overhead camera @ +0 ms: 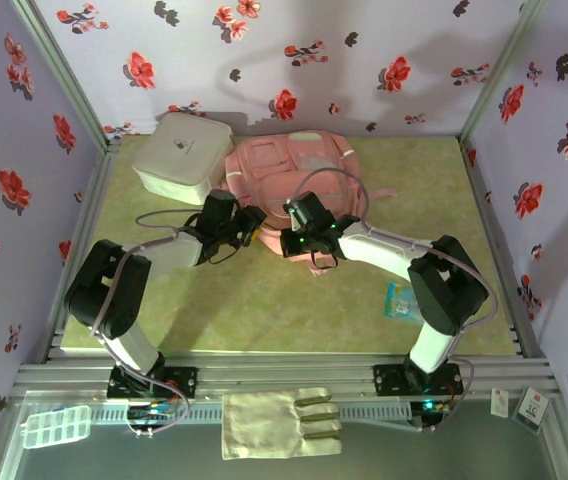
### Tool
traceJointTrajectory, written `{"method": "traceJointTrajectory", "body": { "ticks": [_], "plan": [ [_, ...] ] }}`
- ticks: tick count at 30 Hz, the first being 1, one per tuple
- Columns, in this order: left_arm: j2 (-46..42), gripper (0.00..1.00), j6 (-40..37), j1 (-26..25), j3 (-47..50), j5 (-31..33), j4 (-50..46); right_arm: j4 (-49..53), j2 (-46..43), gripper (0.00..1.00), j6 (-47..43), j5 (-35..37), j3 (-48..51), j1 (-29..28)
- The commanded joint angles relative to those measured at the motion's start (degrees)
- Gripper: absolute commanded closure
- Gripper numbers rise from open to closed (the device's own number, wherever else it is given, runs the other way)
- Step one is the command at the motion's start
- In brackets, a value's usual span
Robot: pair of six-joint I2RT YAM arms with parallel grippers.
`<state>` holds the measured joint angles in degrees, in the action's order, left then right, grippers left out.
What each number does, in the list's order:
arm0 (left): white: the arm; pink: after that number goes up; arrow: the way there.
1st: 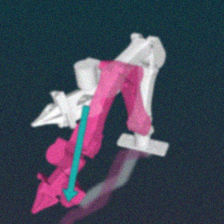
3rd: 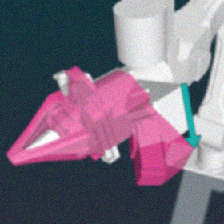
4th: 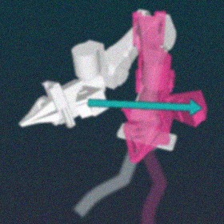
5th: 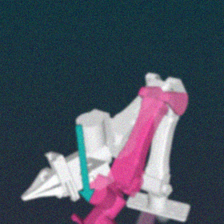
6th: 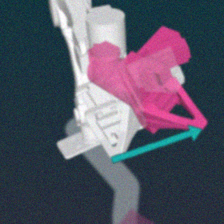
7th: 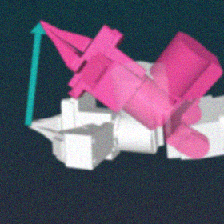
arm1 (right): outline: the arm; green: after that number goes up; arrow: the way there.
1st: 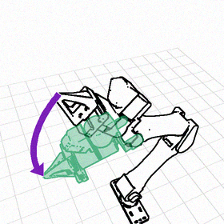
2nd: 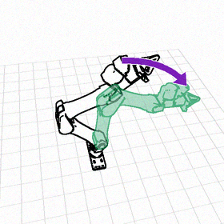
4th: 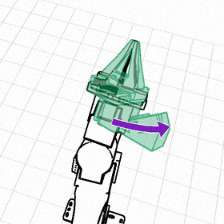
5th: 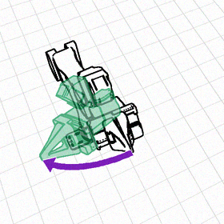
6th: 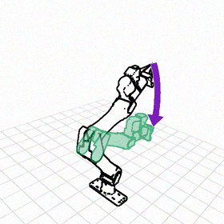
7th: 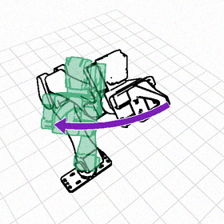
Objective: Pack the student bag
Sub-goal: Zip the student bag at the center of the table.
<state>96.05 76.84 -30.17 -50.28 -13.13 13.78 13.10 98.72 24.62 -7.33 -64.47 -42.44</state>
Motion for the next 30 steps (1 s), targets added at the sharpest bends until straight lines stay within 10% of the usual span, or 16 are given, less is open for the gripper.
{"method": "traceJointTrajectory", "body": {
  "ticks": [1, 12, 30],
  "plan": [
    [0.65, 0.63, 1.35, -0.59, 0.75, 0.35, -0.21, -3.04, 0.69, 0.96, 0.95, 0.57, -2.00, -0.76],
    [1.98, 1.00, -3.81, -0.81, -1.98, 3.56, -6.93, -2.34, -3.04, 0.95, 3.96, 8.55, 1.57, -0.46],
    [1.24, 1.00, -9.59, -0.43, -5.59, 5.97, -13.38, 12.50, -9.50, 0.94, 9.69, 15.88, 4.89, 7.28]
  ]
}}
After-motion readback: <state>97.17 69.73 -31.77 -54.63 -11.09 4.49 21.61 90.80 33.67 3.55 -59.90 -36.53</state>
